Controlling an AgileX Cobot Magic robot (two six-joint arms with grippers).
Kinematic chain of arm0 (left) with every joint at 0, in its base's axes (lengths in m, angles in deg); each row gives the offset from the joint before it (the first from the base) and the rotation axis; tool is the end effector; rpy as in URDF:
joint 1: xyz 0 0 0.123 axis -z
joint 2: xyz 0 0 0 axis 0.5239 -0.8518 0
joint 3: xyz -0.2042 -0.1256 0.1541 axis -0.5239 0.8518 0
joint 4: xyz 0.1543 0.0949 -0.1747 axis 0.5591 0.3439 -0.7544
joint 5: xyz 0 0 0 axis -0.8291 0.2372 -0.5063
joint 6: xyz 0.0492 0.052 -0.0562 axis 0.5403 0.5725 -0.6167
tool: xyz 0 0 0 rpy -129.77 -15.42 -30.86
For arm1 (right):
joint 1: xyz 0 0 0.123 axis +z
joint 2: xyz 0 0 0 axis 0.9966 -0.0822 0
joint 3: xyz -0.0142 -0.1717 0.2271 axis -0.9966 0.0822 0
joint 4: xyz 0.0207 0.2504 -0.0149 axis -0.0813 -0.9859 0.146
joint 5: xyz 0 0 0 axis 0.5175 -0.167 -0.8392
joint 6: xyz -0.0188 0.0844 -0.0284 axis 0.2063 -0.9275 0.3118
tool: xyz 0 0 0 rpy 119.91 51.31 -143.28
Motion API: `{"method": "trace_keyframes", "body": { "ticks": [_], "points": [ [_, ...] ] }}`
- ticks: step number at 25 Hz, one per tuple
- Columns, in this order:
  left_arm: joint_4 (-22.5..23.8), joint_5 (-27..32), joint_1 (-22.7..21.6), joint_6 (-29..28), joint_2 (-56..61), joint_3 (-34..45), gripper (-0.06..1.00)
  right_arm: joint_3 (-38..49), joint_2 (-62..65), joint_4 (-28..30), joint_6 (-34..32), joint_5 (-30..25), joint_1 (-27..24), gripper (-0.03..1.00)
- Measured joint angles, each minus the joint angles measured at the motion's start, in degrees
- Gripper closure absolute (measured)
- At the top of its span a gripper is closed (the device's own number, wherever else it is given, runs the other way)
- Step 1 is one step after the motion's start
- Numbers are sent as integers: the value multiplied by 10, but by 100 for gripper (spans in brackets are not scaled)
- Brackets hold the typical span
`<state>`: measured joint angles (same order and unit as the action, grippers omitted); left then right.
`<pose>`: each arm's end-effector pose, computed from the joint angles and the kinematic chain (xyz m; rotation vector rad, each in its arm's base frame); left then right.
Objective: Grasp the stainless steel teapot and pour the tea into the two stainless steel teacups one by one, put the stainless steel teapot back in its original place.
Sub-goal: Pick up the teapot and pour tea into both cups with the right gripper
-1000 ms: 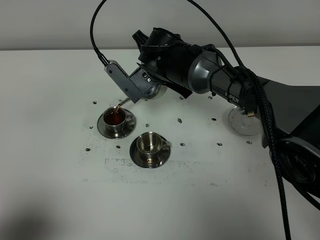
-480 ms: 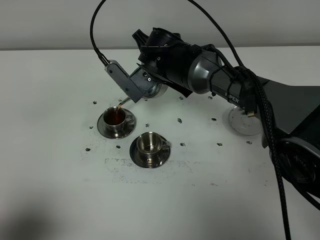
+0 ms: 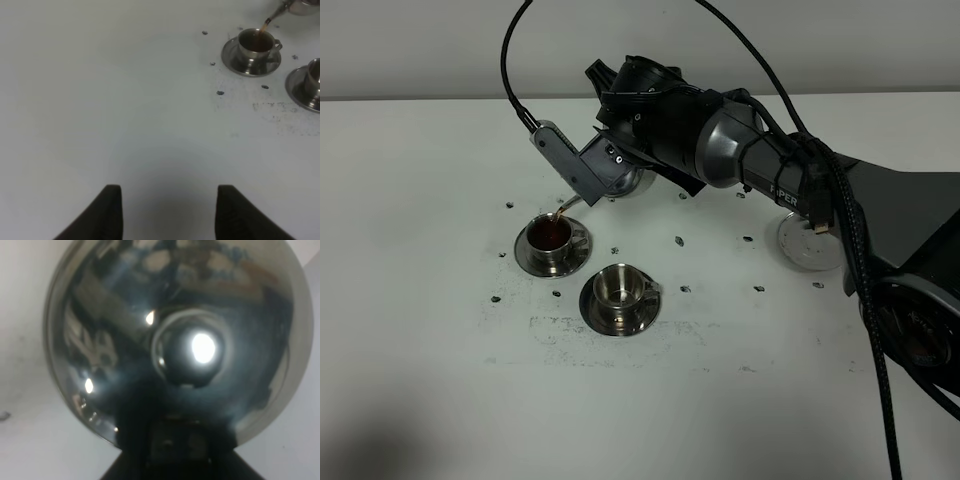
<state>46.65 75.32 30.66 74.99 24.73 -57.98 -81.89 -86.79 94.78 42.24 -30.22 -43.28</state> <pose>-0.0044 -0.0053 0.2800 0.0792 2.0249 -0.0113 0.4073 0.3109 0.2038 -2.4227 1.1543 -0.9372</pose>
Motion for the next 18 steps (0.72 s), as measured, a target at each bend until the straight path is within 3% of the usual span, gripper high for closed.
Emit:
{"method": "trace_keyframes", "body": {
  "ticks": [18],
  "points": [
    [0, 0, 0, 0, 0, 0, 53, 0, 8, -158, -8, -43, -34, 76]
  ]
}}
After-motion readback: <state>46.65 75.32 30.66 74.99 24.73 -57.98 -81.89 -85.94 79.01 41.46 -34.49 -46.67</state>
